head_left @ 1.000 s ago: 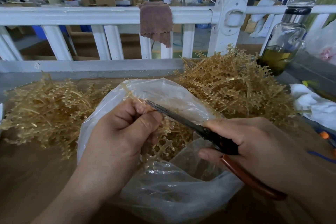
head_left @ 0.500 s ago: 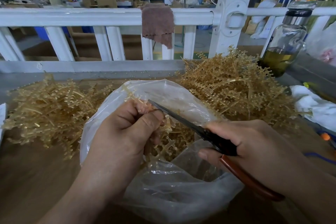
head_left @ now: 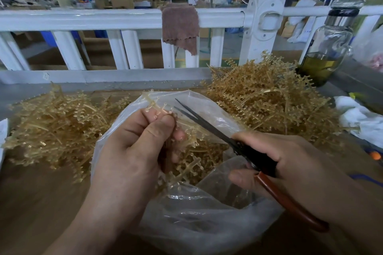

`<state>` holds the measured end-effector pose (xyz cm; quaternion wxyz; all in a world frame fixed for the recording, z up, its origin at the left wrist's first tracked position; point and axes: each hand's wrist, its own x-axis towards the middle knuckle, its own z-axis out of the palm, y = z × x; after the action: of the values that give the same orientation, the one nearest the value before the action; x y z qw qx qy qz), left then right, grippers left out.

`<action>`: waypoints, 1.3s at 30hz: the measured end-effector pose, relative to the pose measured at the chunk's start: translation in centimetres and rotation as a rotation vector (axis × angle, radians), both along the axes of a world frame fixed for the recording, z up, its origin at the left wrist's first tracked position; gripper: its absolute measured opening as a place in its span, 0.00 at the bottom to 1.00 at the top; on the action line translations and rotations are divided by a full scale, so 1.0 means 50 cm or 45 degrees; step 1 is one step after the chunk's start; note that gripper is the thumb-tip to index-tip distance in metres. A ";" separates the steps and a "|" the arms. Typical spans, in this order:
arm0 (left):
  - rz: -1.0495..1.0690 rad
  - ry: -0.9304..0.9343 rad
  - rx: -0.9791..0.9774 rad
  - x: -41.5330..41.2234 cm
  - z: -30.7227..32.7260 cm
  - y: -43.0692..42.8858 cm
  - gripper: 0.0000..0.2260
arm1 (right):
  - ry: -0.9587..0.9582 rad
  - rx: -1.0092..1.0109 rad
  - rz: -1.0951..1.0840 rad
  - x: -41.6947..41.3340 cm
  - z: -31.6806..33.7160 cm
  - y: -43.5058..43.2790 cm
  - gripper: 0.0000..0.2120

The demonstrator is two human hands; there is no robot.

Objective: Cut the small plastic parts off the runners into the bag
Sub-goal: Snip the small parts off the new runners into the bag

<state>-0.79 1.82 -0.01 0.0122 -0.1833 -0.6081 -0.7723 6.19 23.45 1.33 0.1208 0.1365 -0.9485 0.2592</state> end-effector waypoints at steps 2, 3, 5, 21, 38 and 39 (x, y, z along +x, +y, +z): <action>0.027 0.006 -0.020 -0.005 -0.008 0.000 0.08 | -0.001 0.034 0.015 0.000 0.000 -0.001 0.17; 0.045 0.018 -0.041 -0.009 -0.013 -0.001 0.08 | 0.002 0.044 0.018 0.000 0.000 -0.001 0.18; 0.083 0.046 -0.070 -0.013 -0.021 -0.003 0.08 | -0.003 0.049 0.010 0.000 0.000 0.000 0.22; 0.058 0.164 0.013 -0.001 -0.012 0.009 0.08 | 0.103 0.116 0.000 0.001 0.004 0.002 0.24; 0.012 0.193 0.015 0.001 -0.013 0.013 0.10 | 0.120 0.114 0.004 0.002 0.008 0.001 0.24; 0.010 0.193 0.012 0.000 -0.014 0.013 0.10 | 0.121 0.107 0.008 0.002 0.008 0.001 0.24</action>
<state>-0.78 2.48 -0.69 0.0622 -0.2386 -0.6027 -0.7589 6.30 23.53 1.72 0.1591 0.1564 -0.9513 0.2129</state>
